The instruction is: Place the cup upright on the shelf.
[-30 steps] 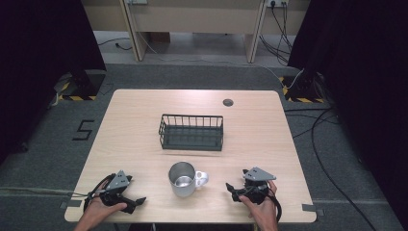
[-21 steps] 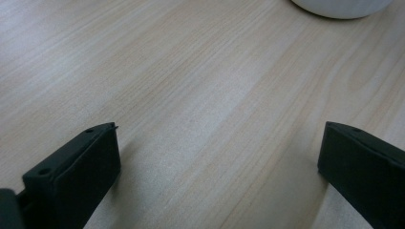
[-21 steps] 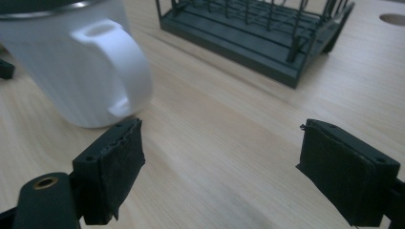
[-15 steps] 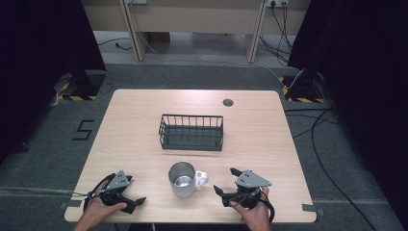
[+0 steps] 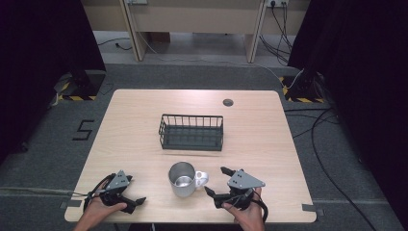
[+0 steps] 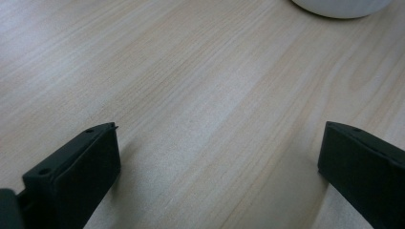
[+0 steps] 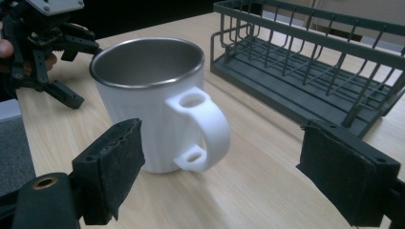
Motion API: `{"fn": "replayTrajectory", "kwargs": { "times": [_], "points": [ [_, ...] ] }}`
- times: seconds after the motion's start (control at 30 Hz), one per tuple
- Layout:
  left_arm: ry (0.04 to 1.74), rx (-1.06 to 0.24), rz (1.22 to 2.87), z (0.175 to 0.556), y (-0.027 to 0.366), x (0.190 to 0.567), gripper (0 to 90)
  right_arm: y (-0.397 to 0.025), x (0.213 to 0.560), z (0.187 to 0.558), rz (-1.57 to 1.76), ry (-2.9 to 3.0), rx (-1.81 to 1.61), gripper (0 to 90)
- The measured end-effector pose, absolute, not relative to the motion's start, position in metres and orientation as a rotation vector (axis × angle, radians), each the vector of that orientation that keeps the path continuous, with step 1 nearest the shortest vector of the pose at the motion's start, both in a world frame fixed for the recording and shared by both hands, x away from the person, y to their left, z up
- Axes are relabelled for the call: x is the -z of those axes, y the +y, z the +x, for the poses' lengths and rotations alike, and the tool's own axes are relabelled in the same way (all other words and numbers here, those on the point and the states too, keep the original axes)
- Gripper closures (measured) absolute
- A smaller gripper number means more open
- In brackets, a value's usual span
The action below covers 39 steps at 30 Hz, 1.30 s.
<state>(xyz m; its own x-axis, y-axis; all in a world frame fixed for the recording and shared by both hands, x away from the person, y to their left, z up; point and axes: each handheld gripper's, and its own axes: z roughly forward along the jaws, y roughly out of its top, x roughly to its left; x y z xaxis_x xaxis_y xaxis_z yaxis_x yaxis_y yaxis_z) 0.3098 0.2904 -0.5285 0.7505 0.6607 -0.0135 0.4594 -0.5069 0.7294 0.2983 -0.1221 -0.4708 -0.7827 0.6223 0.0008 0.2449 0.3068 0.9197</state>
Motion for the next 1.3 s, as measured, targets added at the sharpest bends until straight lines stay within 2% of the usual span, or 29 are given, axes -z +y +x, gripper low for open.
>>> {"fn": "replayTrajectory", "kwargs": {
  "times": [0.73, 1.3],
  "points": [
    [0.838, -0.344, 2.195, 0.310, 0.290, 0.529, 0.0, -0.085, 0.458, 0.304, 0.644, 2.241, -1.581, 14.9],
    [0.838, -0.345, 2.194, 0.310, 0.290, 0.529, 0.0, -0.058, 0.466, 0.314, 0.594, 2.274, -1.592, 14.9]
  ]
}}
